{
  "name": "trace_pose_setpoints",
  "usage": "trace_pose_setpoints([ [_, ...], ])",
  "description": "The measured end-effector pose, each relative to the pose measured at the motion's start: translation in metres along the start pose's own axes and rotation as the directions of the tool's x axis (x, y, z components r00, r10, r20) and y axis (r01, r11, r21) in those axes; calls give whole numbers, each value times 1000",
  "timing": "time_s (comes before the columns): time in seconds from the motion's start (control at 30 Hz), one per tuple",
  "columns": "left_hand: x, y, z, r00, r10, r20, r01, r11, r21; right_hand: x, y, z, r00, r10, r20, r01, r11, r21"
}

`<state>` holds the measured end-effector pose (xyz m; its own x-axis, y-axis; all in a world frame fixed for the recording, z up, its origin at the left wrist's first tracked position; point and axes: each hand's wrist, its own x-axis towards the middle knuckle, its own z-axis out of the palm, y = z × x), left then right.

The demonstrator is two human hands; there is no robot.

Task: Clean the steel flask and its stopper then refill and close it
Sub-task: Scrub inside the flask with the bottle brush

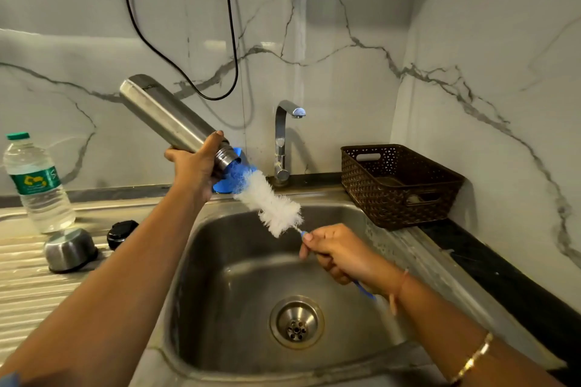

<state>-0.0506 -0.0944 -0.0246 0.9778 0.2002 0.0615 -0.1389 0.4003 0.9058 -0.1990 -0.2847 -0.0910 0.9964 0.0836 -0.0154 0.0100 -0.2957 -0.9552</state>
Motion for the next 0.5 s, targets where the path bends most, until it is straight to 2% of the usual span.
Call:
trace_pose_setpoints([
  [0.03, 1, 1, -2, 1000, -6, 1, 6, 1000, 4, 0, -1, -2, 999, 34, 41, -39, 993, 114],
  [0.07, 1, 1, -3, 1000, -9, 5, 9, 1000, 8, 2, 2, -2, 999, 38, 17, -40, 996, 77],
  [0.1, 0, -1, -3, 1000, -8, 1, 8, 1000, 19, 3, 6, -1, 996, -35, -80, 23, 989, -146],
  [0.13, -1, -2, -2, 1000, -1, -6, 1, 999, 38, 6, 11, -1, 961, -201, -189, 70, 840, -538],
  [0.17, -3, -3, -1, 1000, 3, -11, -2, 998, 55, 11, 19, -3, 886, -378, -267, 3, 582, -813],
  [0.2, -4, -2, 0, 1000, -3, -11, 4, 998, 55, 10, 24, -5, 826, -502, -256, -41, 399, -916],
  [0.23, -5, -1, 0, 1000, -17, -7, 17, 999, 36, 10, 26, -7, 774, -589, -232, -65, 290, -955],
  [0.27, -5, 0, 1, 1000, -28, 0, 28, 999, 15, 11, 28, -6, 780, -587, -218, -12, 334, -943],
  [0.3, -4, 1, 1, 1000, -30, 5, 30, 1000, 6, 9, 25, -5, 830, -511, -226, 78, 507, -858],
  [0.33, -4, 2, 0, 1000, -24, 9, 24, 1000, 6, 8, 22, -7, 913, -350, -209, 149, 763, -629],
  [0.37, -4, 4, 0, 1000, -17, 13, 17, 1000, -4, 6, 18, -8, 985, -131, -109, 97, 957, -275],
  [0.4, -4, 5, 0, 1000, -15, 15, 15, 1000, -27, 4, 13, -11, 999, 35, 27, -36, 999, 15],
  [0.43, -3, 6, 0, 1000, -20, 14, 20, 998, -62, 3, 10, -15, 990, 92, 106, -109, 980, 168],
  [0.47, -2, 7, 0, 1000, -26, 10, 27, 995, -93, 4, 9, -17, 990, 92, 110, -112, 974, 198],
  [0.5, -2, 7, -1, 999, -32, 2, 32, 994, -102, 5, 10, -17, 996, 66, 55, -73, 988, 137],
])
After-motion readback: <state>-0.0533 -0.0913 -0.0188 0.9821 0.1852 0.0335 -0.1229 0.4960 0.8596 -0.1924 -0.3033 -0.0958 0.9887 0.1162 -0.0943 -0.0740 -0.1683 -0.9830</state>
